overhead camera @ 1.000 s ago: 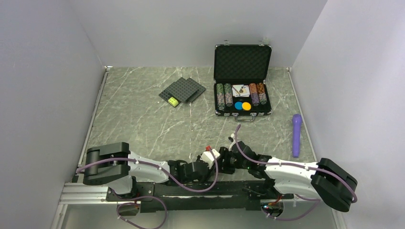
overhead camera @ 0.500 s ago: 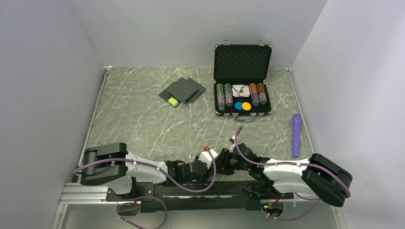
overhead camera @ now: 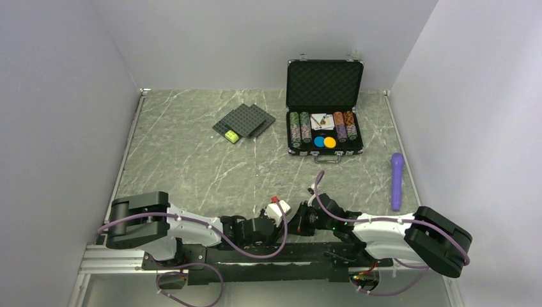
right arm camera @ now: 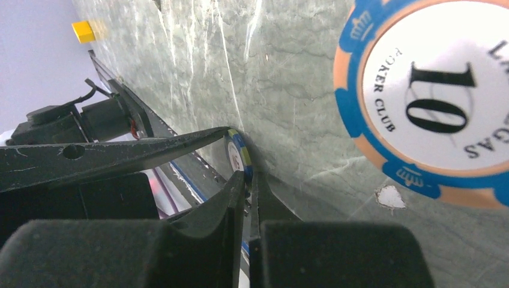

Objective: Pack up texas hold em set
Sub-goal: Pick up the poker chip from the center of the board.

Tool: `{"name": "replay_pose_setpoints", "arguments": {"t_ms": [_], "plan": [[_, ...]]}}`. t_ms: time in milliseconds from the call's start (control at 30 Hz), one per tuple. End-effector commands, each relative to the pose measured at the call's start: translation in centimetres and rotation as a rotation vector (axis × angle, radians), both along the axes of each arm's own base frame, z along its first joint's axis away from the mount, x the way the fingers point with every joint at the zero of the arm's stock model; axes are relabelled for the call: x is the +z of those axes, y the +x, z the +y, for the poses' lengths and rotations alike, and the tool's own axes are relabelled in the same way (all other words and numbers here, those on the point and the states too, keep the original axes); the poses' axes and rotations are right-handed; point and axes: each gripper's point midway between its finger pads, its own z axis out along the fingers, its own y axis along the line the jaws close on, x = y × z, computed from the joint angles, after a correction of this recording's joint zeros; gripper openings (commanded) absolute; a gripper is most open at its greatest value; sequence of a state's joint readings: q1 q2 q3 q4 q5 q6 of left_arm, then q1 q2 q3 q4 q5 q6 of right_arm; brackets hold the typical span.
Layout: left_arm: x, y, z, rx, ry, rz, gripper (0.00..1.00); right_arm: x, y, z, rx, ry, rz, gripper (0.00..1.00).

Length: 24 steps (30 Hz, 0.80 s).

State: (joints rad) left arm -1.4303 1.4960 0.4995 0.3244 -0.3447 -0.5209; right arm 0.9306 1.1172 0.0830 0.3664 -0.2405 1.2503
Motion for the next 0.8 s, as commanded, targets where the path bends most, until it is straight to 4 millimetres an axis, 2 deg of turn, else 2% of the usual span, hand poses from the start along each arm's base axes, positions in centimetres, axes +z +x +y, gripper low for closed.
{"name": "replay_pose_setpoints", "arguments": {"t_ms": [0,100,233,367,567,700,767], "plan": [[-5.1,-2.4,5.4,-0.035,0.230,0.098,0.28,-0.4,0.0,-0.5,-0.001,-0.028,-0.015,0.06],[-5.0,-2.4,5.3,-0.036,0.224,0.094,0.29,-0.3,0.2,-0.5,-0.005,-0.030,-0.029,0.00],[-4.8,-2.4,5.3,-0.036,0.220,0.093,0.32,0.2,0.6,-0.5,-0.015,-0.022,-0.054,0.00],[-4.5,-2.2,5.3,-0.026,0.214,0.087,0.40,0.5,0.9,-0.6,-0.027,-0.024,-0.074,0.00],[-3.2,-1.8,5.2,-0.015,0.184,0.061,0.69,0.8,1.1,-0.7,-0.029,-0.032,-0.096,0.00],[-1.6,-1.5,4.9,-0.021,0.162,0.036,0.79,1.3,1.4,-0.6,-0.020,-0.043,-0.120,0.00],[-0.4,-1.2,4.9,-0.025,0.152,0.013,0.93,2.0,1.9,-0.5,-0.015,-0.056,-0.147,0.00]]}}
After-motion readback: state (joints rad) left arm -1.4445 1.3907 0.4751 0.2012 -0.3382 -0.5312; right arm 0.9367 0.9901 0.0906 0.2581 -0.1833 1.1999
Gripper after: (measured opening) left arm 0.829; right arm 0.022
